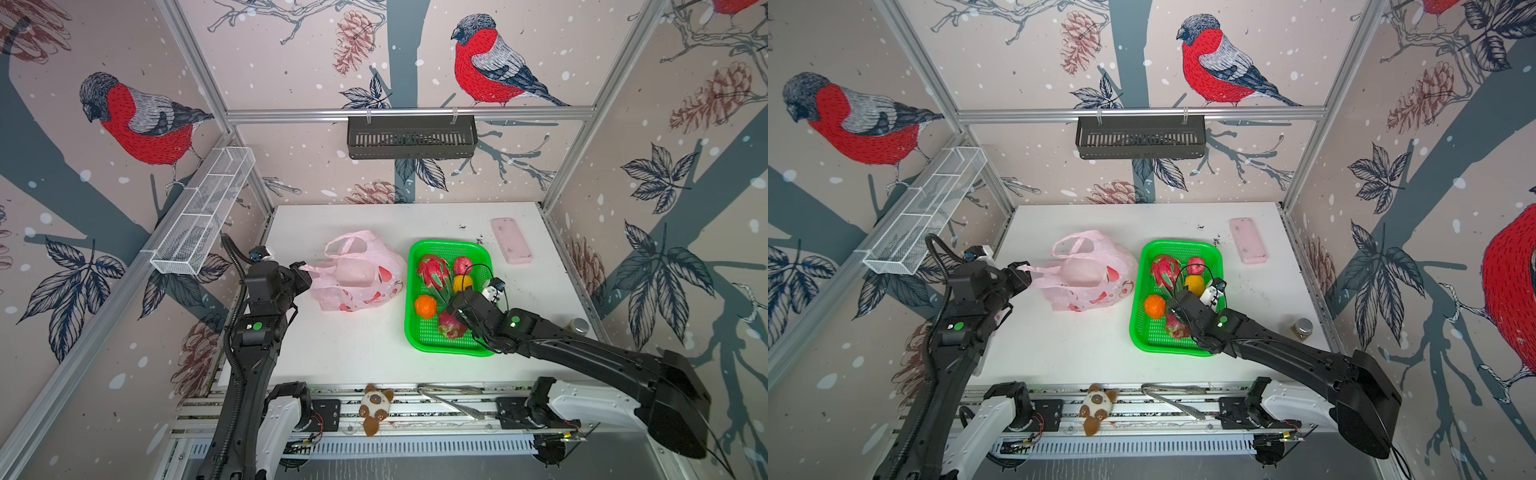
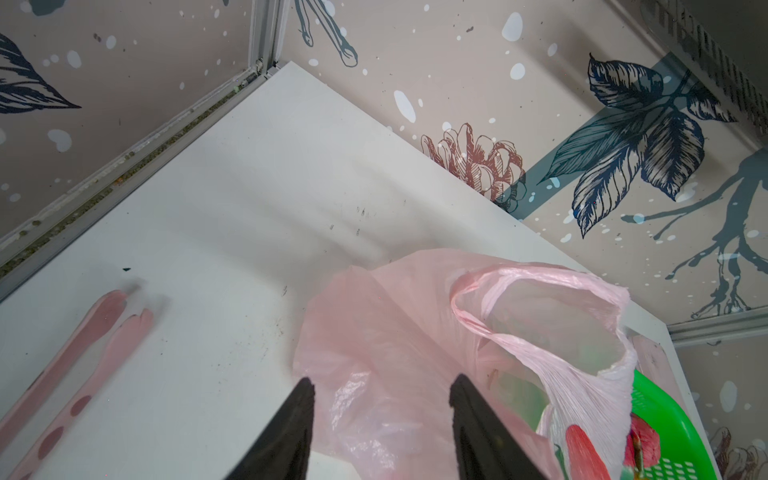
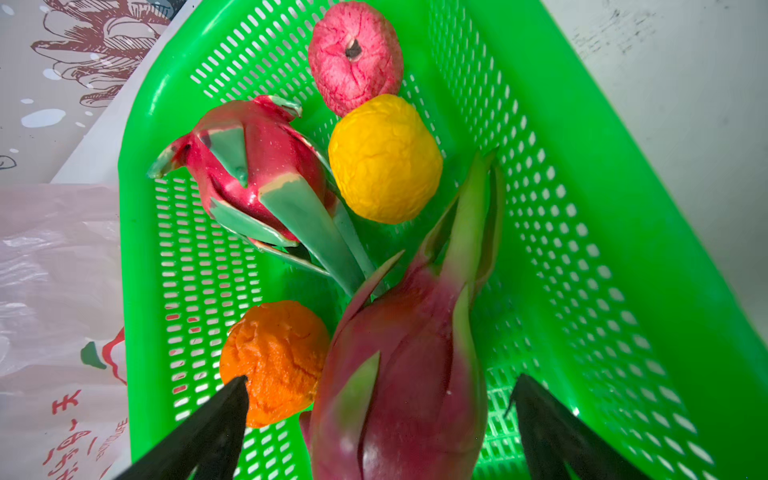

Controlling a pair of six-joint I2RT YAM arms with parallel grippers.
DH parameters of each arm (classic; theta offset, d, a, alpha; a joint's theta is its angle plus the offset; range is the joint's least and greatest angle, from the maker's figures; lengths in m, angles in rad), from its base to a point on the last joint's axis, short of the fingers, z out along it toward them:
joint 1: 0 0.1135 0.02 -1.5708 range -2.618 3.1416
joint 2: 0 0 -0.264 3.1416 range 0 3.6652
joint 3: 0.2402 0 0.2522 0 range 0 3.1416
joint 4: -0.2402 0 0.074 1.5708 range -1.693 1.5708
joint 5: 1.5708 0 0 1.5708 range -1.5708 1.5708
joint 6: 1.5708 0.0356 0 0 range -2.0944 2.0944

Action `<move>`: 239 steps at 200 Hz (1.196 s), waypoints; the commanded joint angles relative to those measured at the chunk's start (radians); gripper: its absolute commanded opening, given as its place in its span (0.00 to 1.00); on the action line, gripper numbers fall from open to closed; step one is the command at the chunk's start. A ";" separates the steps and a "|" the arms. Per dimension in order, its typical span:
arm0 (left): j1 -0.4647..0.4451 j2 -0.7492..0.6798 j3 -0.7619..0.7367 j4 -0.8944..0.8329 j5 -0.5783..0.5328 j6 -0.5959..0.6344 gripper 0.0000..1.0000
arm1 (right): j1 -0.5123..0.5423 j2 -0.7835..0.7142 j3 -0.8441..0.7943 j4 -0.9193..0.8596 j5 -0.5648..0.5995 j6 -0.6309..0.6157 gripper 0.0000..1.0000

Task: Untie the knot of the plastic bag and take out the fruit
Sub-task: 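Open the right gripper on the dragon fruit while the left gripper releases the bag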

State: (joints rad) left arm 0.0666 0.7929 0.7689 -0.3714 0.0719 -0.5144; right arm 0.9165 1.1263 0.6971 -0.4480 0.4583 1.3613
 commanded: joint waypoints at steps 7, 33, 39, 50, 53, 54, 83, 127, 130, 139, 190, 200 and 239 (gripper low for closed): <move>0.001 0.003 0.033 -0.117 0.077 0.034 0.54 | 0.002 -0.021 0.005 -0.018 0.051 -0.023 0.99; 0.001 -0.009 0.041 -0.186 0.127 0.037 0.54 | 0.005 -0.044 0.007 -0.007 0.071 -0.044 0.99; 0.001 -0.013 0.042 -0.200 0.134 0.037 0.54 | 0.007 -0.048 0.005 -0.001 0.074 -0.049 0.99; 0.001 -0.025 0.044 -0.215 0.148 0.040 0.55 | 0.008 -0.055 0.002 0.008 0.080 -0.058 0.99; 0.002 -0.029 0.043 -0.218 0.151 0.041 0.55 | 0.009 -0.057 0.002 0.011 0.081 -0.060 0.99; 0.002 -0.031 0.044 -0.219 0.153 0.042 0.55 | 0.010 -0.057 0.001 0.012 0.081 -0.061 0.99; 0.001 -0.072 0.037 -0.226 0.210 0.050 0.60 | 0.016 -0.066 -0.006 0.041 0.087 -0.081 0.99; 0.001 -0.097 0.026 -0.234 0.320 0.070 0.62 | 0.030 -0.098 -0.025 0.061 0.097 -0.097 0.99; 0.001 -0.097 0.026 -0.236 0.328 0.073 0.63 | 0.030 -0.101 -0.027 0.060 0.098 -0.099 0.99; 0.001 -0.097 0.033 -0.248 0.345 0.081 0.63 | 0.033 -0.110 -0.028 0.056 0.102 -0.100 0.99; 0.002 -0.063 0.100 -0.369 0.277 0.104 0.64 | 0.043 -0.142 -0.050 0.072 0.113 -0.123 0.99; 0.001 -0.042 0.110 -0.392 0.279 0.106 0.64 | 0.044 -0.139 -0.050 0.084 0.108 -0.135 0.99; 0.001 0.054 0.110 -0.441 0.268 0.127 0.64 | 0.061 -0.110 -0.011 0.106 0.099 -0.202 1.00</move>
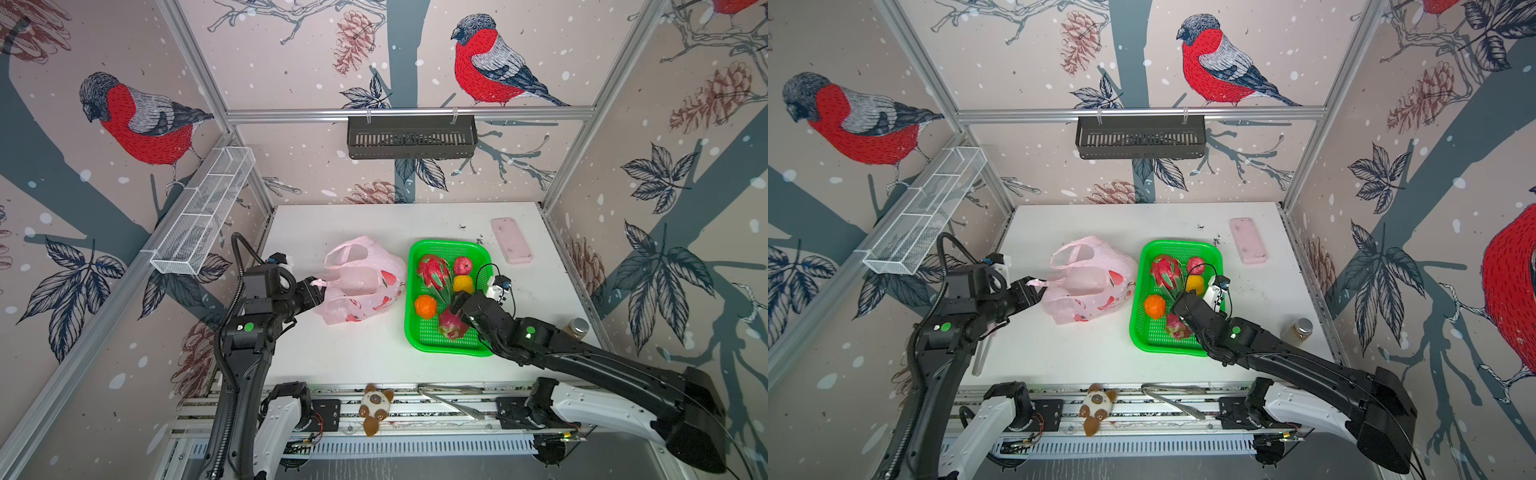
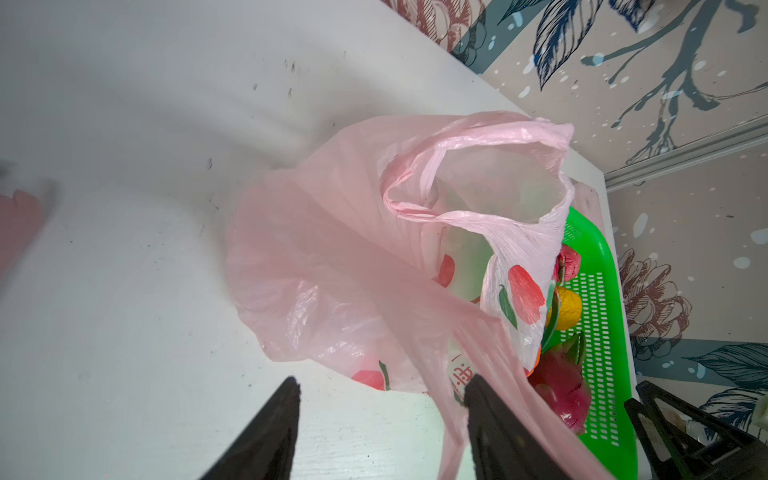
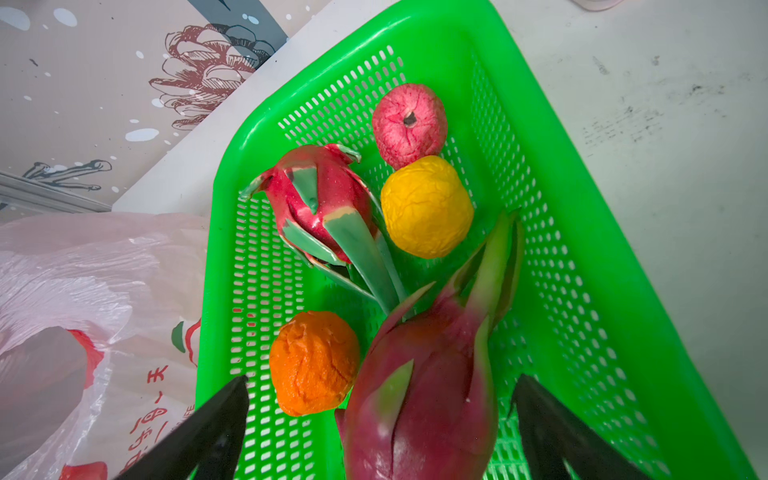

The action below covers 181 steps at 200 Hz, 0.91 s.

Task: Untie the knot of the plastic bag and take out the fruit

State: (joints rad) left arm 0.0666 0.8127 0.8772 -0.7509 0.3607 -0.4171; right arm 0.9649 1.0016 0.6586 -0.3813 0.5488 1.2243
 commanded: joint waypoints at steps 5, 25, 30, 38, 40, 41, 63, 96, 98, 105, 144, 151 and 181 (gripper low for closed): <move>0.001 0.041 -0.001 -0.062 -0.019 0.031 0.64 | 0.019 0.022 0.035 0.052 0.004 -0.090 1.00; 0.001 0.072 -0.009 -0.058 0.008 0.043 0.66 | 0.051 0.068 0.090 0.085 -0.011 -0.181 1.00; 0.001 0.081 -0.008 -0.062 0.012 0.048 0.66 | 0.059 0.084 0.106 0.088 -0.013 -0.201 1.00; 0.001 0.099 -0.004 -0.070 0.013 0.065 0.66 | 0.075 0.111 0.137 0.091 -0.016 -0.229 1.00; 0.001 0.102 -0.002 -0.073 0.014 0.069 0.66 | 0.078 0.117 0.143 0.093 -0.016 -0.238 1.00; 0.001 0.104 -0.002 -0.074 0.015 0.070 0.66 | 0.080 0.121 0.146 0.095 -0.018 -0.242 1.00; 0.001 0.147 0.005 -0.094 0.005 0.109 0.67 | 0.122 0.195 0.230 0.169 -0.092 -0.370 1.00; 0.001 0.198 0.002 -0.086 -0.005 0.133 0.67 | 0.181 0.318 0.346 0.289 -0.244 -0.508 0.97; 0.001 0.202 0.002 -0.085 -0.007 0.133 0.67 | 0.186 0.326 0.354 0.291 -0.249 -0.516 0.97; 0.001 0.213 0.002 -0.083 -0.016 0.139 0.66 | 0.202 0.356 0.386 0.294 -0.267 -0.544 0.97; 0.001 0.281 0.012 -0.082 0.000 0.161 0.65 | 0.273 0.535 0.567 0.267 -0.369 -0.680 0.95; 0.001 0.285 0.013 -0.080 0.005 0.163 0.65 | 0.279 0.568 0.601 0.252 -0.377 -0.690 0.95; -0.001 0.280 0.009 -0.076 0.017 0.168 0.65 | 0.287 0.697 0.732 0.216 -0.392 -0.721 0.95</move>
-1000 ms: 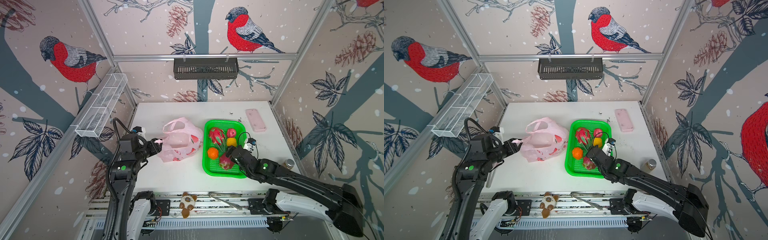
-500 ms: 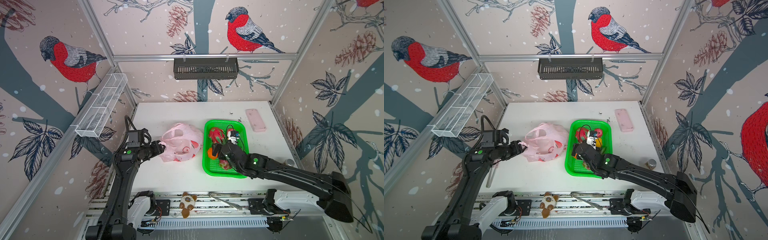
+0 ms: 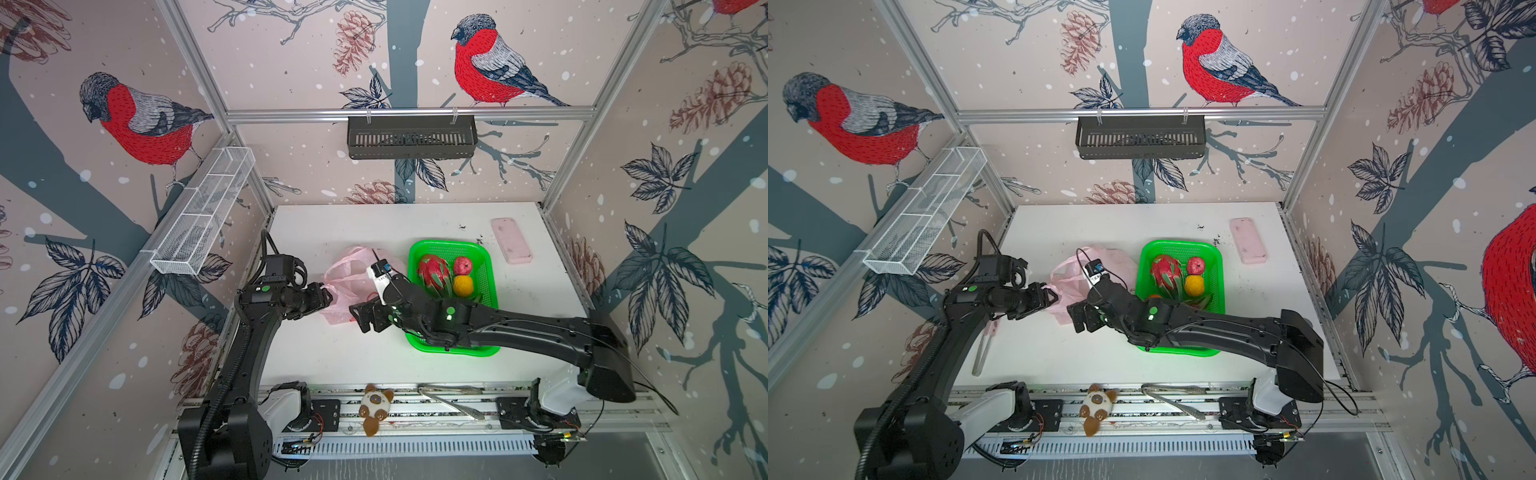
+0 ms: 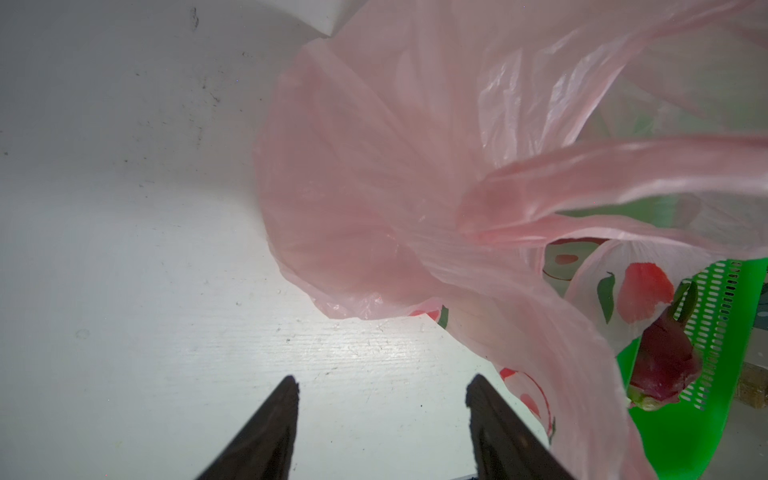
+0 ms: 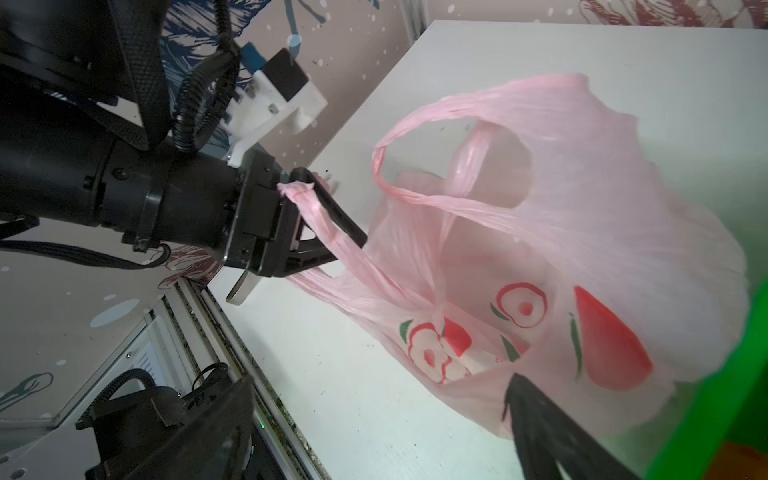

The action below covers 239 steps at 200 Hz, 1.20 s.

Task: Untie the knot of the plastic bag and take out the fruit

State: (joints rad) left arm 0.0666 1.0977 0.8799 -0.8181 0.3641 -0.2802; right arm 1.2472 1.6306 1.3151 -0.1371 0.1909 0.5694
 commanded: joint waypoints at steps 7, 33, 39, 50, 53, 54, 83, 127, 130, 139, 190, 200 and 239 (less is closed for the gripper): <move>-0.003 -0.008 0.004 -0.009 0.018 0.034 0.64 | 0.003 0.096 0.104 -0.039 -0.026 -0.069 0.95; -0.013 -0.028 -0.005 -0.005 0.032 0.036 0.64 | -0.004 0.200 0.223 -0.082 -0.015 -0.083 0.94; -0.015 -0.033 -0.008 -0.004 0.036 0.038 0.64 | -0.007 0.225 0.254 -0.099 -0.008 -0.084 0.94; -0.018 -0.043 -0.012 -0.005 0.045 0.042 0.64 | -0.012 0.268 0.311 -0.134 0.018 -0.082 0.93; -0.020 -0.046 -0.013 -0.006 0.046 0.042 0.64 | -0.012 0.277 0.325 -0.142 0.027 -0.080 0.92; -0.020 -0.047 -0.013 -0.006 0.047 0.042 0.64 | -0.013 0.280 0.329 -0.145 0.029 -0.080 0.92; -0.024 -0.078 -0.019 -0.010 0.060 0.054 0.63 | -0.034 0.344 0.412 -0.171 0.047 -0.070 0.89; -0.033 -0.111 -0.025 -0.009 0.064 0.058 0.62 | -0.060 0.403 0.492 -0.171 0.039 -0.078 0.88; -0.034 -0.112 -0.025 -0.010 0.064 0.059 0.62 | -0.062 0.407 0.497 -0.171 0.037 -0.078 0.87; -0.036 -0.115 -0.026 -0.013 0.060 0.061 0.62 | -0.069 0.418 0.513 -0.170 0.032 -0.081 0.87; -0.054 -0.139 -0.030 -0.016 0.088 0.072 0.61 | -0.115 0.519 0.689 -0.207 -0.032 -0.085 0.86; -0.059 -0.139 -0.030 -0.017 0.091 0.073 0.61 | -0.123 0.544 0.735 -0.222 -0.042 -0.087 0.86; -0.096 -0.121 -0.033 -0.013 0.091 0.070 0.61 | -0.145 0.604 0.841 -0.243 -0.062 -0.097 0.85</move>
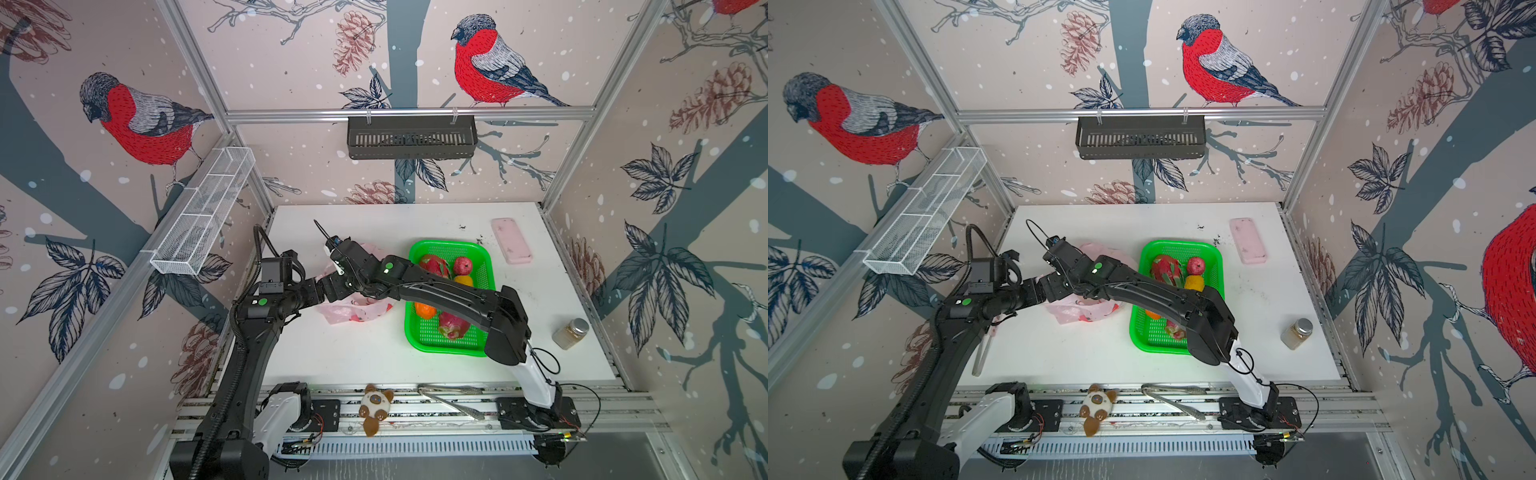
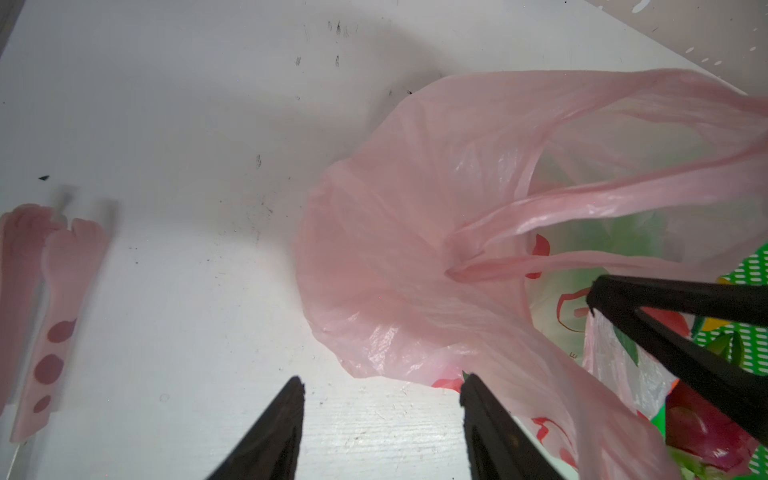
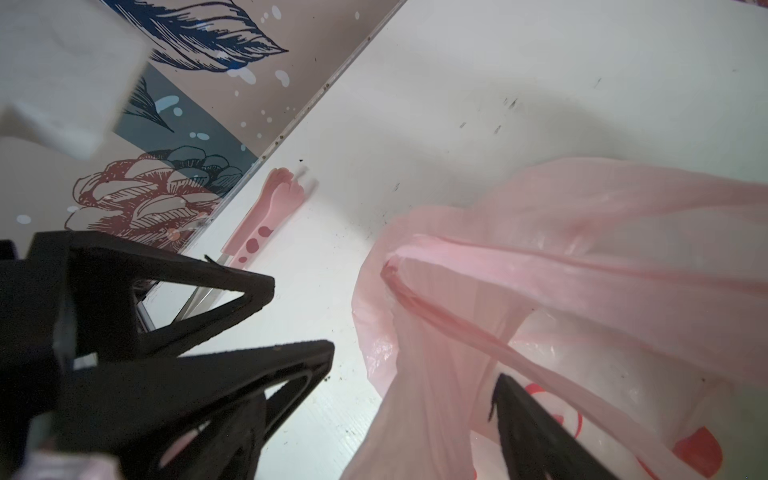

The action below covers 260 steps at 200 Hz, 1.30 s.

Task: Untie the knot of the plastic bag and take out the fruit

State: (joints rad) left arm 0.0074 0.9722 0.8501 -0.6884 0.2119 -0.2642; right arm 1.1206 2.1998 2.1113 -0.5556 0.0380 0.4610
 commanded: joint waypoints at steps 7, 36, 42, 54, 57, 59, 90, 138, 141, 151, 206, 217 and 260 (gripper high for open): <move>-0.043 0.010 -0.003 -0.144 0.246 0.054 0.61 | -0.022 0.039 0.051 0.177 0.090 0.013 0.85; -0.067 0.018 0.001 -0.148 0.242 0.053 0.60 | -0.039 0.041 0.056 0.187 0.099 0.021 0.85; -0.073 0.018 0.001 -0.148 0.241 0.052 0.60 | -0.043 0.041 0.055 0.189 0.099 0.024 0.85; -0.084 0.020 0.004 -0.152 0.241 0.052 0.60 | -0.051 0.042 0.056 0.192 0.103 0.029 0.85; -0.086 0.020 0.005 -0.153 0.241 0.052 0.60 | -0.052 0.043 0.056 0.193 0.103 0.031 0.85; -0.088 0.021 0.006 -0.154 0.242 0.054 0.60 | -0.053 0.042 0.056 0.194 0.104 0.032 0.85; -0.118 0.015 0.019 -0.173 0.242 0.057 0.60 | -0.070 0.043 0.055 0.201 0.111 0.051 0.85; -0.138 -0.006 0.041 -0.217 0.242 0.059 0.59 | -0.079 0.028 0.052 0.206 0.148 0.064 0.85; -0.138 -0.007 0.042 -0.218 0.240 0.059 0.59 | -0.080 0.025 0.050 0.207 0.152 0.064 0.84; -0.139 -0.010 0.048 -0.225 0.237 0.059 0.59 | -0.079 0.016 0.043 0.213 0.165 0.064 0.84; -0.141 -0.013 0.068 -0.244 0.244 0.071 0.59 | -0.071 -0.069 -0.072 0.336 0.271 0.054 0.85; -0.141 -0.014 0.073 -0.246 0.247 0.077 0.59 | -0.074 -0.076 -0.085 0.362 0.280 0.056 0.84; -0.144 -0.011 0.081 -0.250 0.260 0.095 0.58 | -0.091 -0.038 -0.008 0.364 0.307 0.039 0.85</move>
State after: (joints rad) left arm -0.1127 0.9749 0.9245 -0.6827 0.1215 -0.2817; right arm 1.0687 2.1269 2.0594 -0.5385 -0.0116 0.4408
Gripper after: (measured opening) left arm 0.587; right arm 0.846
